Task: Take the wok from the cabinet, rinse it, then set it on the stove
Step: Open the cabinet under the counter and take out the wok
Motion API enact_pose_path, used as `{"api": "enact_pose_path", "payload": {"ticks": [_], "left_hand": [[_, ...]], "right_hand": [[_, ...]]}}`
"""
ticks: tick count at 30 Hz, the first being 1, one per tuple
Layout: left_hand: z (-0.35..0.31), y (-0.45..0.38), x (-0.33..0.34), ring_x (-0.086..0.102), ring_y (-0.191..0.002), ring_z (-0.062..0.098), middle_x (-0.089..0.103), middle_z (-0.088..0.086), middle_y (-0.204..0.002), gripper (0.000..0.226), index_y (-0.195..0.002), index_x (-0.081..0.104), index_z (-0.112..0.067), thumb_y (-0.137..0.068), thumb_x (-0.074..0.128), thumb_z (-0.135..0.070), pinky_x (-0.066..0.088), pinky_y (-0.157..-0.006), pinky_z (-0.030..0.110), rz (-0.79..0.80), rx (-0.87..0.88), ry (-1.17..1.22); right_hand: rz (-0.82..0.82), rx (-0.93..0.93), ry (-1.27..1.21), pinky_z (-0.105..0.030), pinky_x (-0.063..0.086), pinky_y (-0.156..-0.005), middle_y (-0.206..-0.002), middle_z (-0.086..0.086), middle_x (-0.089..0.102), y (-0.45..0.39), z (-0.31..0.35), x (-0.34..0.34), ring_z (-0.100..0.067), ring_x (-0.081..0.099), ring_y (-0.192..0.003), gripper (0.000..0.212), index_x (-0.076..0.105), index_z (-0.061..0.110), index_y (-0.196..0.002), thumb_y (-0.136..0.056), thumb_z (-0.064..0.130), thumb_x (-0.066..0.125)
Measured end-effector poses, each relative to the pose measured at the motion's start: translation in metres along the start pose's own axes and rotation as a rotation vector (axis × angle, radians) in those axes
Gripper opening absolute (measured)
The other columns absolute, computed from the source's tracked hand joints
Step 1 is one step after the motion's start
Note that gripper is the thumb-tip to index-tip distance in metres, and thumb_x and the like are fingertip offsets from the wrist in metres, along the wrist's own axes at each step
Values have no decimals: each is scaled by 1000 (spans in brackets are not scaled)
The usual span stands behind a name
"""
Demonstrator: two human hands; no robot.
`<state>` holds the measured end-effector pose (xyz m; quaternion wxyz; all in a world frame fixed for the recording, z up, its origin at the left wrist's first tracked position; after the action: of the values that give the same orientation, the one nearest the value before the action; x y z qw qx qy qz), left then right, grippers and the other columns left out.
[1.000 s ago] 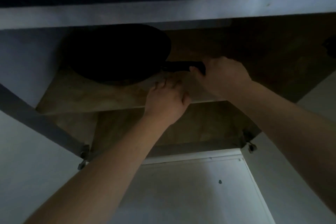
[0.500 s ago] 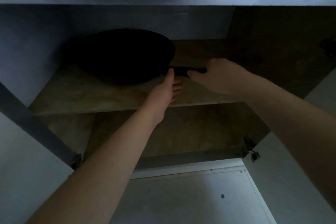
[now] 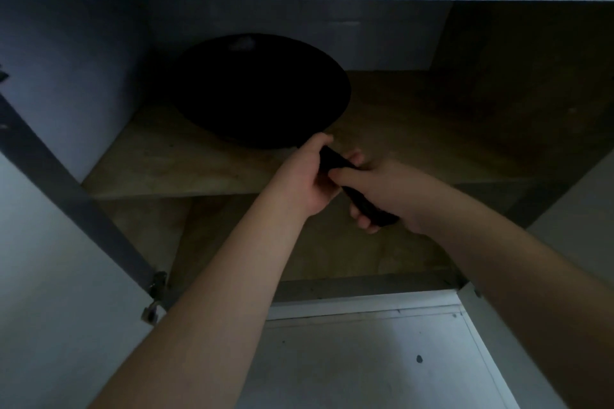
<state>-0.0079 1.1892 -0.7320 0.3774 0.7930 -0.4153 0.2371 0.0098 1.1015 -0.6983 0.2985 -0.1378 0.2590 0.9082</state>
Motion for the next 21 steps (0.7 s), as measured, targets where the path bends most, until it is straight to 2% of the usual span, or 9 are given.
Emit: {"api": "enact_pose_path", "payload": {"ticks": [2,6,8,10,13,16,18,21], "left_hand": [[6,4,3,67,-97,26,66,23,-111,25,-116,51,-2,-97,52,-17,55,-85,34,13,-24,52],[15,16,5,66,-98,28,66,24,-101,14,-104,52,3,-95,45,-6,49,-97,37,79,-41,158],[20,21,5,65,-100,31,64,27,-101,16,-103,52,5,-93,42,-2,48,-98,38,88,-43,179],[25,24,6,65,-99,35,62,31,-100,15,-104,50,2,-91,42,2,50,-96,41,71,-30,225],[38,22,2,68,-92,38,60,34,-100,20,-108,49,-1,-89,45,4,59,-78,42,39,-54,331],[57,24,-2,71,-66,21,71,22,-96,32,-122,51,4,-92,49,-7,59,-53,28,55,-117,269],[64,25,-5,65,-51,10,71,9,-80,27,-114,57,0,-92,54,-16,52,-43,20,63,-140,203],[68,23,-8,51,-38,2,58,-3,-62,19,-87,55,-8,-88,62,-26,43,-35,14,80,-161,187]], "right_hand": [[67,29,-131,-23,48,-46,-63,-3,65,5,-11,15,-11,60,-47,31,60,12,-103,-91,41,61],[350,167,-615,-21,50,-47,-65,-1,61,23,-29,48,-9,58,-52,17,62,11,-86,-90,28,64],[451,202,-814,-21,53,-48,-72,-5,64,31,-38,63,-11,63,-58,13,61,9,-84,-89,21,63],[543,219,-1025,-17,50,-43,-71,-6,63,36,-47,77,-10,62,-55,11,60,7,-84,-84,14,68],[727,200,-1286,-10,28,-34,-57,2,51,44,-54,93,-3,44,-39,25,58,7,-80,-69,5,80],[796,181,-1326,-11,20,-33,-53,4,47,51,-63,101,-3,39,-35,21,58,8,-81,-72,6,77],[839,171,-1329,-13,24,-32,-52,3,47,56,-65,105,-4,40,-35,16,56,9,-84,-78,9,71],[897,198,-1315,-15,27,-31,-49,3,46,60,-66,113,-5,38,-34,14,54,11,-77,-84,16,65]]}}
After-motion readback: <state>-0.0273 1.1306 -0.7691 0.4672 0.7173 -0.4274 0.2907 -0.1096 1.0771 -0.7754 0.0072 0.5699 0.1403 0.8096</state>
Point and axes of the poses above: each hand's wrist, its own y-axis away from the middle knuckle, its own x-axis out of the palm, z = x × y, the point moved 10 cm from there along -y, towards the middle knuckle
